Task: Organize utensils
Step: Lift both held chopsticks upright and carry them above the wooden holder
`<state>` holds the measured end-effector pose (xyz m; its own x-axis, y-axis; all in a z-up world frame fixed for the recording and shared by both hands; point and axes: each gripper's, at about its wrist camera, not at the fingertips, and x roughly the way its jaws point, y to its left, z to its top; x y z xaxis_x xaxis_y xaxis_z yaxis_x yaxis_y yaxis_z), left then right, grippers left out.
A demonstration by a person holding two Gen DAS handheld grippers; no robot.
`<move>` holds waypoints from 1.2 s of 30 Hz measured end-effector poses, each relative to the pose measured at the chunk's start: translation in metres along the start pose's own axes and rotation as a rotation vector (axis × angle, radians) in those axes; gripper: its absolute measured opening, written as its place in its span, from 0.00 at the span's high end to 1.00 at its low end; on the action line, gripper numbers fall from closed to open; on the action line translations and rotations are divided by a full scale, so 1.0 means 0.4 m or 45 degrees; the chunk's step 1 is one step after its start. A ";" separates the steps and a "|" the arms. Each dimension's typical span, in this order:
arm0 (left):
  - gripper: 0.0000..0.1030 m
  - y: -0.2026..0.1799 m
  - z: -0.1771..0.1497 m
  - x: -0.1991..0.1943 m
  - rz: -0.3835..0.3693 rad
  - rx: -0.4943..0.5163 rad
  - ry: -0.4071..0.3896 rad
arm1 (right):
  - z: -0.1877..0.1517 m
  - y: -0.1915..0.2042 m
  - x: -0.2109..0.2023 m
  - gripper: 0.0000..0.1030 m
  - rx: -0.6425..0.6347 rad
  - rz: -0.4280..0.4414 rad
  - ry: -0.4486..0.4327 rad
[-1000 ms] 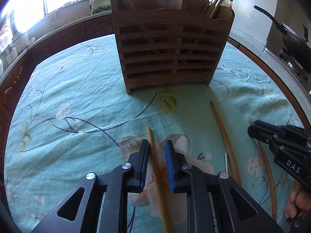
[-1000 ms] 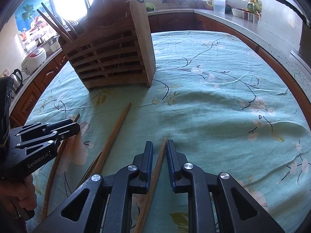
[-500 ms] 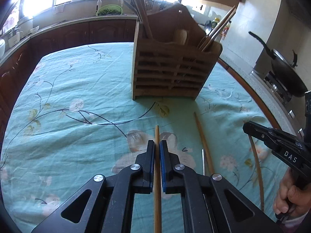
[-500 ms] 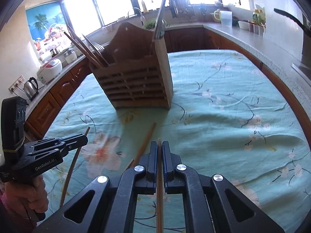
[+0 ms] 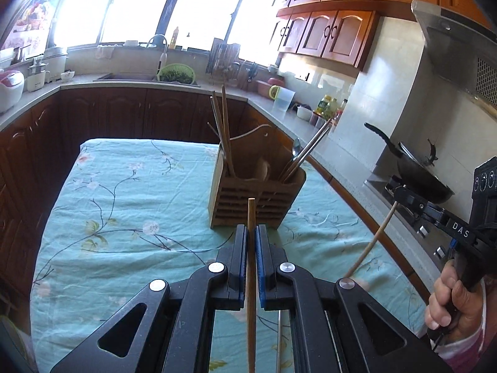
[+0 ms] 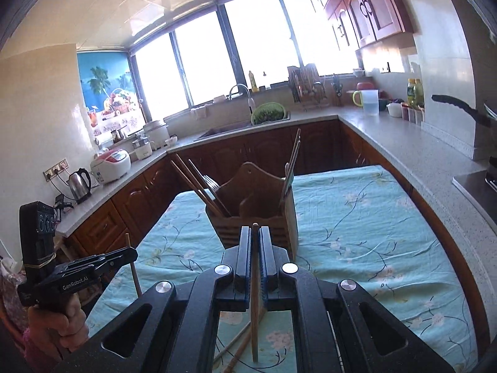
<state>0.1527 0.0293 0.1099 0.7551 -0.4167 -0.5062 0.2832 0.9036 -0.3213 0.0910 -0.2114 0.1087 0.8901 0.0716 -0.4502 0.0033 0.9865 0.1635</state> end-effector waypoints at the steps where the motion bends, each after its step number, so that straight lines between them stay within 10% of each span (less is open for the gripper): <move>1: 0.97 0.000 0.000 -0.018 0.002 0.000 -0.015 | 0.006 -0.003 -0.006 0.96 -0.001 0.001 -0.011; 36: 0.97 0.013 0.062 -0.063 0.007 -0.015 -0.272 | 0.098 0.000 0.003 0.96 0.008 0.018 -0.126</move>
<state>0.1500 0.0471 0.1409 0.8651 -0.3798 -0.3276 0.2725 0.9042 -0.3288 0.1099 -0.2170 0.1425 0.9308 0.0703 -0.3588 -0.0069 0.9845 0.1750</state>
